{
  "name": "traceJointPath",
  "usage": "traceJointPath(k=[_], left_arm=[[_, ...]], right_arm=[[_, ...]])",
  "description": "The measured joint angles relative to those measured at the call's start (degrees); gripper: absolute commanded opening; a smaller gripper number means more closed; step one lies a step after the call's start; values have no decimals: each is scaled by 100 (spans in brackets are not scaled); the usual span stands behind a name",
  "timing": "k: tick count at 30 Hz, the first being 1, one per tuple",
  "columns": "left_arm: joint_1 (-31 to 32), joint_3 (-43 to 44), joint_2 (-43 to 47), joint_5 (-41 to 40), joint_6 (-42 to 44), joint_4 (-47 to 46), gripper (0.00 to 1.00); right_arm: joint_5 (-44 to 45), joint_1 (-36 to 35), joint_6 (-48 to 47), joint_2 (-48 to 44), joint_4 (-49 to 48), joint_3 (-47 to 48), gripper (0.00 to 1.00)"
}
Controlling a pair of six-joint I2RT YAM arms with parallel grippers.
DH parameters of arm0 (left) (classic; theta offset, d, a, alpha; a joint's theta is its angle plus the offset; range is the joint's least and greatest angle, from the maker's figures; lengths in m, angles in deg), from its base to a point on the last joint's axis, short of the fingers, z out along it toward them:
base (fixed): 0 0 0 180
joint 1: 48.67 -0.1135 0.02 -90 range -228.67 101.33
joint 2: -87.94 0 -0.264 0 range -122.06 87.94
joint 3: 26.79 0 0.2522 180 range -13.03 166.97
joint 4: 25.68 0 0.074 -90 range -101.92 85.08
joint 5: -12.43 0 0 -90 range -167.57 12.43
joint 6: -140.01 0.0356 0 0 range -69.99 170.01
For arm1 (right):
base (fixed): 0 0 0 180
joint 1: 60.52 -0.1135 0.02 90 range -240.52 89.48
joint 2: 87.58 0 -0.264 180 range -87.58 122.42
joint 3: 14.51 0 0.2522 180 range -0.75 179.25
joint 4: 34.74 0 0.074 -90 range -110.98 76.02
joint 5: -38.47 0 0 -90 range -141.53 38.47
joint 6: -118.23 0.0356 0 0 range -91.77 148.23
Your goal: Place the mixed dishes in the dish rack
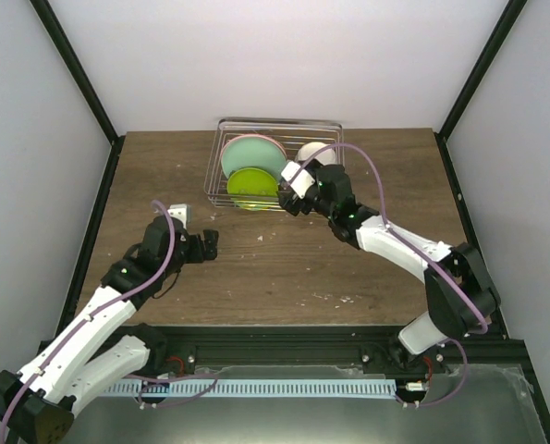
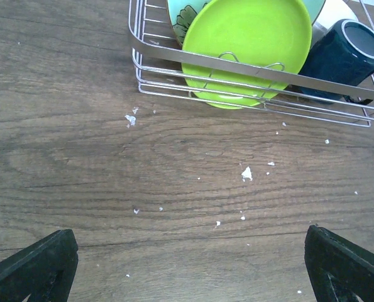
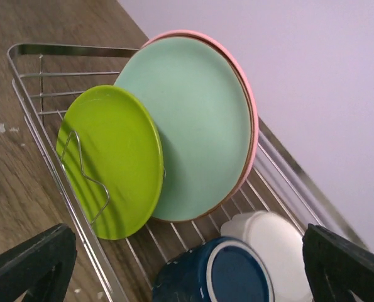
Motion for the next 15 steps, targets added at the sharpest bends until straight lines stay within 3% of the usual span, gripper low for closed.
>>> traceJointPath(k=[9,15], left_arm=[[-9,15,-44,-63,-35,4,100],[-68,378,-704,-70,2,-55,100]], right_arm=[[824,-13,1917,-236,903,15,100],[1152,2,3554,-267,1349,0,100]])
